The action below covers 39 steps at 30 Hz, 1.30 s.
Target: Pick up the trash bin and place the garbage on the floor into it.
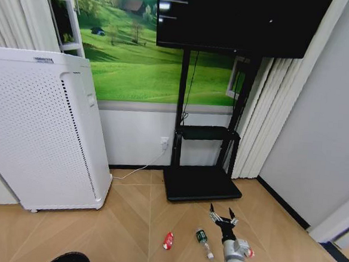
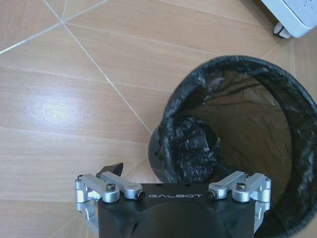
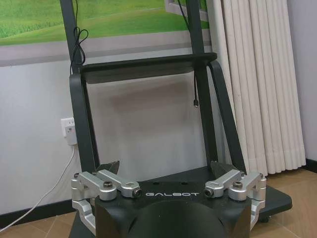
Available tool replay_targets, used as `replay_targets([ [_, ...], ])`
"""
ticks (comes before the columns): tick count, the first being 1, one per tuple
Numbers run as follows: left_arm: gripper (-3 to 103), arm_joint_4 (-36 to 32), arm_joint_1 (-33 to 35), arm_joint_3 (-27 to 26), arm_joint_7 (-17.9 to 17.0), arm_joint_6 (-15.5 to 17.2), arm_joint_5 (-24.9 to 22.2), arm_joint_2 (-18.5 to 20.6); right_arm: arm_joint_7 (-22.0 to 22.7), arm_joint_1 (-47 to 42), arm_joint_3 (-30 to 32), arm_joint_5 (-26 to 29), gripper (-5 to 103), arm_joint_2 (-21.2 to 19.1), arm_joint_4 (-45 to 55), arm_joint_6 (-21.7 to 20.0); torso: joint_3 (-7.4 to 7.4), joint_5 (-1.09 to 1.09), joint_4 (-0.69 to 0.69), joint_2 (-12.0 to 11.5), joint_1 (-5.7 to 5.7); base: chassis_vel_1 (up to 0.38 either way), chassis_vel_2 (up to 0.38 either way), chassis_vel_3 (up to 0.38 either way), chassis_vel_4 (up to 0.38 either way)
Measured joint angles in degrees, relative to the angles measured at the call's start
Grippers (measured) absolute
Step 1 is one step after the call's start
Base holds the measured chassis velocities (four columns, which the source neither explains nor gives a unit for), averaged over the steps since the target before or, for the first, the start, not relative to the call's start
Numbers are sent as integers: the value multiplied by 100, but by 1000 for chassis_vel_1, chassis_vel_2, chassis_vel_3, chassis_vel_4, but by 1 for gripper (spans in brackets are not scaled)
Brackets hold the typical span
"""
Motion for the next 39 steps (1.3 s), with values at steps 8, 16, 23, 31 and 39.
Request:
replay_targets([
  [8, 99, 720, -567, -68, 541, 117, 392, 309, -115, -185, 23, 33, 100, 16, 30, 127, 0, -1, -3, 0, 0, 0, 0, 0, 0],
  [16, 77, 927, -972, 211, 508, 274, 382, 476, -117, -302, -15, 10, 100, 104, 205, 128, 0, 0, -2, 0, 0, 0, 0, 0, 0],
  [23, 55, 1043, -1022, 340, 557, 268, 480, 484, -117, -338, 73, 12, 100, 101, 230, 134, 1, 0, -1, 0, 0, 0, 0, 0, 0],
  [31, 23, 1065, -983, 310, 716, 159, 478, 530, 111, -382, 126, -112, 100, 149, 284, 53, 0, 0, -2, 1, 0, 0, 0, 0, 0],
  [39, 7, 1074, -951, 282, 932, -9, 515, 518, 519, -439, 190, -263, 100, 234, 288, 120, 0, 0, -1, 1, 0, 0, 0, 0, 0],
])
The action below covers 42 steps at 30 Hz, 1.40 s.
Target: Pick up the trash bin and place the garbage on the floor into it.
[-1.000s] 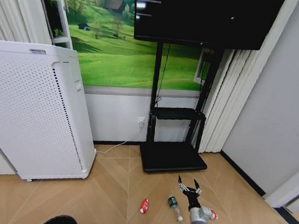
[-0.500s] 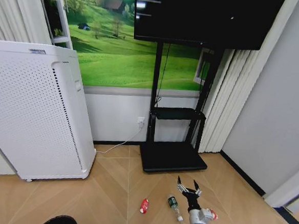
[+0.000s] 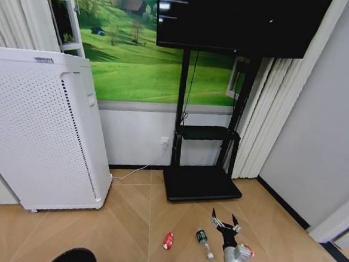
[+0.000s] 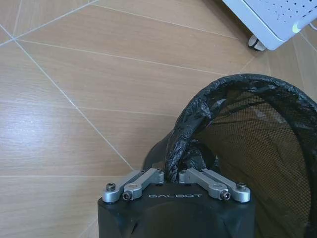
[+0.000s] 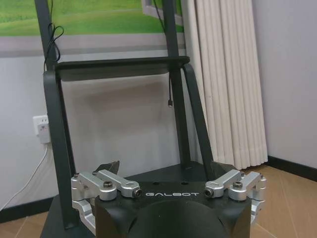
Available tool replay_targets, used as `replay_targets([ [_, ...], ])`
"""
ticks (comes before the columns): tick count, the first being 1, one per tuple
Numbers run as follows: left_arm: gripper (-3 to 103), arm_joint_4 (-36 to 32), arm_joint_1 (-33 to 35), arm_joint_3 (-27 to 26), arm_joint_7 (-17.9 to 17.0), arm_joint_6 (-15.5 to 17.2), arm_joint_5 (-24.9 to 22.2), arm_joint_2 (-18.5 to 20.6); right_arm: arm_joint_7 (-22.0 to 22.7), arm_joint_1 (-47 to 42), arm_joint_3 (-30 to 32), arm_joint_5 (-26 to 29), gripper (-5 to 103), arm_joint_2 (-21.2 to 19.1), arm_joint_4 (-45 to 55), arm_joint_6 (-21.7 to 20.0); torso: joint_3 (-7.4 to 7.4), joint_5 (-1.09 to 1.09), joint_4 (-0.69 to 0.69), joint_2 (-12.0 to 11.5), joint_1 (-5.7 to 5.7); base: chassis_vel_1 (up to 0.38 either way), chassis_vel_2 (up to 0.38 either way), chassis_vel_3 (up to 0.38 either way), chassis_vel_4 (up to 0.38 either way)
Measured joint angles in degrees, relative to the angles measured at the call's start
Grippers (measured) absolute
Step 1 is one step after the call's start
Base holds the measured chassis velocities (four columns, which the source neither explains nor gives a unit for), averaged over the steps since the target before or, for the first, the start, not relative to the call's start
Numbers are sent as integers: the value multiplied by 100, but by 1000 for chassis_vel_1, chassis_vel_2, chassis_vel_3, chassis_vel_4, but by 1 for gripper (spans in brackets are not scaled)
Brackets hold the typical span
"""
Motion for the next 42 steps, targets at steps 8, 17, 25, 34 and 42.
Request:
replay_targets([
  [8, 7, -307, 26, 90, 651, -660, 999, -217, -250, -152, 232, -239, 100, -35, 222, 641, 0, 0, 0, 0, 0, 0, 0, 0, 0],
  [17, 7, -362, -292, 2, 2155, -1994, 4002, -262, -508, -602, 361, -636, 100, -263, 687, 498, 0, -1, -2, 0, 0, 0, 0, 0, 0],
  [25, 7, -935, -519, 109, 2457, -2209, 5046, -390, -730, -796, 106, -818, 100, -300, 691, 522, 0, 0, -1, 0, 0, 0, 0, 0, 0],
  [34, 7, -1115, -512, 255, 2408, -2225, 5176, -472, -692, -744, -95, -896, 100, -305, 546, 521, 1, 0, 0, 0, 0, 85, 72, -72, -76],
  [42, 7, -1111, -535, 365, 2340, -2232, 5178, -467, -612, -651, -205, -865, 100, -359, 383, 469, 0, -1, -2, 0, -1, 211, 196, -207, -186],
])
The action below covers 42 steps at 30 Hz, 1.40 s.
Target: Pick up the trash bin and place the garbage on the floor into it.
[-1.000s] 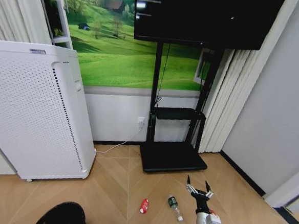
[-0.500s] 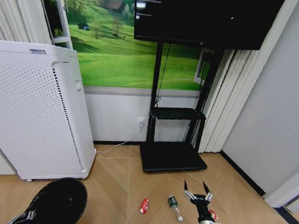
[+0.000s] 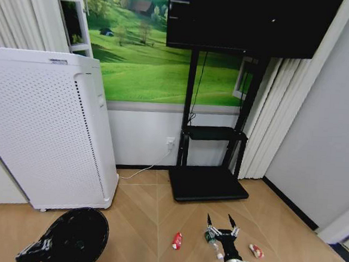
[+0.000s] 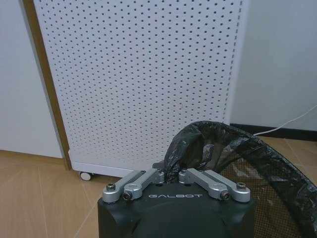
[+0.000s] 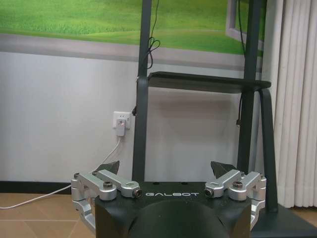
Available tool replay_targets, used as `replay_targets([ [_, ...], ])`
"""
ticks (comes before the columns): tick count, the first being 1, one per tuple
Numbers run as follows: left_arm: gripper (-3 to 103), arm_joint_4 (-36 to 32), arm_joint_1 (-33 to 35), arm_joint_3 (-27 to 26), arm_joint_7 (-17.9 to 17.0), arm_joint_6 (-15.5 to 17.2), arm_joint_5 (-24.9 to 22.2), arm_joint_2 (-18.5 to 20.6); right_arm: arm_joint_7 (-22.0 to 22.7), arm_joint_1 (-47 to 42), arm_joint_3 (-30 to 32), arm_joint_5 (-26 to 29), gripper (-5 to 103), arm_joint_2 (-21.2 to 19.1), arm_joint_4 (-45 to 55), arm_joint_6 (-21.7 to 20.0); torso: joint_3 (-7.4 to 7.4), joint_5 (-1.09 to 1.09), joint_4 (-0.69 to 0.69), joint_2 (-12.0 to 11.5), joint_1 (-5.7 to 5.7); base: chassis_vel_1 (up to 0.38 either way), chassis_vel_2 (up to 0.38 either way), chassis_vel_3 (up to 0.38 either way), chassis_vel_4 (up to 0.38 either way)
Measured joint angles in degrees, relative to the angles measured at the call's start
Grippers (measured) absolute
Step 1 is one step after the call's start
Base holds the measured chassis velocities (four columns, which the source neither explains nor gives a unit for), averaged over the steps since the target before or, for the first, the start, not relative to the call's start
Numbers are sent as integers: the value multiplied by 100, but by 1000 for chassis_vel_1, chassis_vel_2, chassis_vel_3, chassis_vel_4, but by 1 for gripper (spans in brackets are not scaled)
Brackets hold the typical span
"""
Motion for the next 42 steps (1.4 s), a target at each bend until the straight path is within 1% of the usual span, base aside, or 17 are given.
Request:
replay_targets([
  [3, 7, -5, -34, 73, -36, 0, 5, -3, 129, 181, -71, -8, 100, -90, -207, -104, 0, -1, -1, 0, 0, 203, 182, -211, -203],
  [10, 7, 23, -47, 144, -58, -45, 42, -86, 75, 399, -272, 16, 100, -212, -704, -210, 0, 1, 6, 0, 1, 89, 19, -30, -88],
  [13, 7, 66, -14, 145, -36, -110, 59, -138, 18, 440, -653, -103, 100, -233, -1124, -520, 0, 3, -2, 0, 1, -74, -19, 66, 15],
  [14, 7, 66, -14, 145, -36, -110, 59, -138, 18, 440, -653, -103, 100, -233, -1124, -520, 0, 3, -2, 0, 1, -78, -59, 57, 24],
  [17, 7, 76, 80, 84, 17, -179, 61, -183, -46, 622, -1079, -126, 100, -363, -1458, -990, 0, 2, 1, 1, 1, -26, -20, 11, 7],
  [18, 7, 76, 80, 84, 17, -179, 61, -183, -46, 622, -1079, -126, 100, -363, -1458, -990, 0, 2, 1, 1, 1, 0, 0, 0, 0],
  [21, 7, 99, 186, 1, 80, -288, 63, -236, -62, 901, -1481, -85, 100, -570, -1768, -1235, 0, 1, 4, 1, 1, 0, 0, 0, 0],
  [23, 7, 104, 211, -22, 97, -310, 63, -254, -56, 967, -1581, -37, 100, -627, -1833, -1298, 0, 1, 4, 0, 1, 0, 0, 0, 0],
  [25, 7, 113, 300, -91, 125, -378, 66, -315, -49, 1228, -1938, 130, 100, -776, -2079, -1503, 0, -1, 1, 0, 1, 0, 0, 0, 0],
  [29, 7, 90, 442, -171, 181, -436, 69, -356, -50, 1593, -2189, 152, 100, -758, -2489, -1611, 0, 1, 2, 0, 1, 0, 0, 0, 0],
  [33, 7, 24, 500, -219, 197, -475, 81, -366, 7, 2214, -2373, 194, 100, -570, -3245, -1741, 0, 1, 3, 0, 1, 0, 0, 0, 0],
  [34, 7, 24, 500, -219, 197, -475, 81, -366, 7, 2214, -2373, 194, 100, -570, -3245, -1741, 0, 1, 3, 0, 1, 0, 0, 0, 0],
  [36, 7, -41, 479, -206, 191, -474, 94, -355, 73, 2502, -2397, 195, 100, -462, -3618, -1880, 0, 1, 2, 0, 1, 0, 0, 0, 0],
  [37, 7, -41, 479, -206, 191, -474, 94, -355, 73, 2502, -2397, 195, 100, -462, -3618, -1880, 0, 1, 2, 0, 1, 0, 0, 0, 0],
  [39, 7, -118, 442, -151, 168, -453, 107, -350, 141, 2628, -2403, 215, 100, -431, -3798, -2055, 0, 1, 1, 0, 1, 0, 0, 0, 0],
  [41, 7, -118, 442, -151, 168, -453, 107, -350, 141, 2628, -2403, 215, 100, -431, -3798, -2055, 0, 1, 1, 0, 1, 0, 0, 0, 0],
  [42, 7, -167, 399, -76, 124, -440, 128, -351, 153, 2666, -2383, 256, 100, -457, -3865, -2253, 0, 1, 1, 0, 1, 0, 0, 0, 0],
])
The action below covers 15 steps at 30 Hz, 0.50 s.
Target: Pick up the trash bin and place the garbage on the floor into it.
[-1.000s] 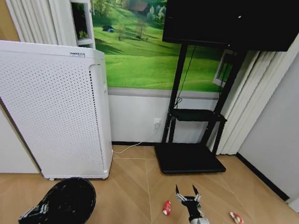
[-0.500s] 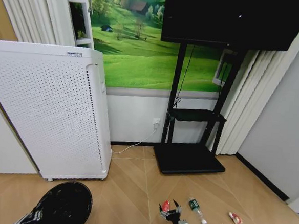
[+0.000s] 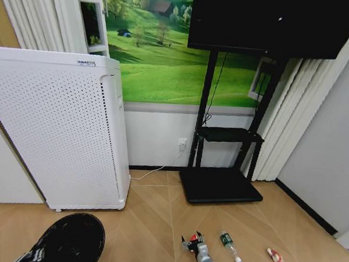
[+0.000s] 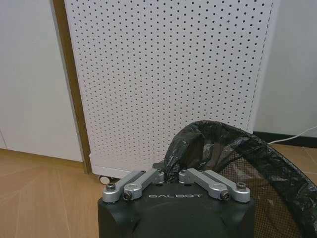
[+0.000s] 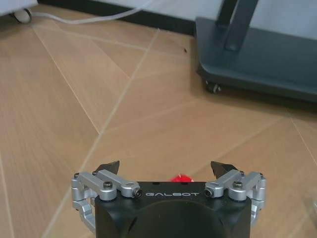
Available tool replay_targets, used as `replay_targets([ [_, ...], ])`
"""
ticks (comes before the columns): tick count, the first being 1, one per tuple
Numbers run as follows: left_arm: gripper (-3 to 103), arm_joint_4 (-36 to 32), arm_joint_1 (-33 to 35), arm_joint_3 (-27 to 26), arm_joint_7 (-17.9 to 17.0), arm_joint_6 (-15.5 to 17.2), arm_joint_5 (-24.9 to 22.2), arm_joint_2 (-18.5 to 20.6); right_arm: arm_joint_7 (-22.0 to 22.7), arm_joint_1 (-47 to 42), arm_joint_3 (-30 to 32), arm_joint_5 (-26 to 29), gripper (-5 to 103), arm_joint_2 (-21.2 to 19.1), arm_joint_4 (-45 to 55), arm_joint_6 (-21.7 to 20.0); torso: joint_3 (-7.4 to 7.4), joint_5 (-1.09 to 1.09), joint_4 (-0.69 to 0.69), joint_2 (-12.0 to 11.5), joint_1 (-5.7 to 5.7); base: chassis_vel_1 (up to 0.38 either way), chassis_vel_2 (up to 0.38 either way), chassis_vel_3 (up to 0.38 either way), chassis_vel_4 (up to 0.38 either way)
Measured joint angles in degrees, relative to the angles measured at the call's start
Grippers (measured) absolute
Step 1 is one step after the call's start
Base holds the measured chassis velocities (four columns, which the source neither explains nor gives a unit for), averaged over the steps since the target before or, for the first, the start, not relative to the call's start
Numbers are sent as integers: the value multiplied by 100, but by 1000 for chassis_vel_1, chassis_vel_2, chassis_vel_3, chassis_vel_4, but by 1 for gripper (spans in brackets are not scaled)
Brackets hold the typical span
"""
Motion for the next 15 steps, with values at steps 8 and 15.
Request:
replay_targets([
  [8, 7, -82, -70, 157, -49, 23, 38, 2, 16, -35, 108, 24, 100, -29, -117, -171, 0, 0, 0, 0, 0, 0, 0, 0, 0],
  [15, 7, -187, -9, 181, -76, 43, 32, 25, 13, 8, 105, 19, 100, 136, -435, -200, 0, 0, 1, 0, 0, 0, 0, 0, 0],
])
